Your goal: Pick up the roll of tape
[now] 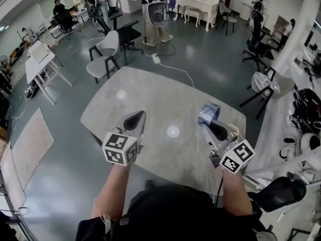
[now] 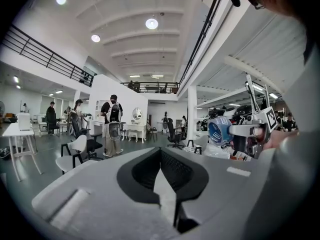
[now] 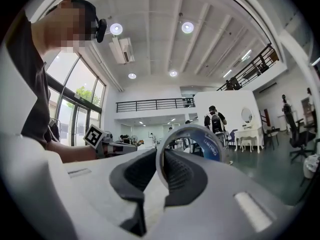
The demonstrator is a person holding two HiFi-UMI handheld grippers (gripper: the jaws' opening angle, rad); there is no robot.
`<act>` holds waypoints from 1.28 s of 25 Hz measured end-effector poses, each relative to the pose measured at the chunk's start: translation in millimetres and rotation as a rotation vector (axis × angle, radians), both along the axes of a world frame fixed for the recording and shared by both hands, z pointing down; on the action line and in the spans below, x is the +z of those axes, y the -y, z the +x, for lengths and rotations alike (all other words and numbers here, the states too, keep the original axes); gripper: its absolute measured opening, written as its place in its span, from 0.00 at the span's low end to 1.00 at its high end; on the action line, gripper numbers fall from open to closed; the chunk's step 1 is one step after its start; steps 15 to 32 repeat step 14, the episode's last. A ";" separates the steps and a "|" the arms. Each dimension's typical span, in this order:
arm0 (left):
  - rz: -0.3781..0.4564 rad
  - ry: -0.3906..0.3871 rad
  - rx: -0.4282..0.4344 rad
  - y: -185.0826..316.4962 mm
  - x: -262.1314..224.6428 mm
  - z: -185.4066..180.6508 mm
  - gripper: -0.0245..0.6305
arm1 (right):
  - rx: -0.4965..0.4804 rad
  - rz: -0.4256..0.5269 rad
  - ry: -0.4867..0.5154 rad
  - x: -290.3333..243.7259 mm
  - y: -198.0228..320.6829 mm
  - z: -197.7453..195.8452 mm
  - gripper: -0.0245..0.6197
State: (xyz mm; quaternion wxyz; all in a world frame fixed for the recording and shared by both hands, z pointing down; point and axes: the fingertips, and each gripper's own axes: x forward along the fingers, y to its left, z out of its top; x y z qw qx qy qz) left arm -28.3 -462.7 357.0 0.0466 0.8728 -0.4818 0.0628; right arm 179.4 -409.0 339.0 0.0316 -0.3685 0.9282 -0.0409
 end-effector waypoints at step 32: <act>-0.021 -0.004 0.006 8.0 10.1 -8.4 0.05 | -0.015 -0.027 0.005 5.6 8.1 -12.5 0.11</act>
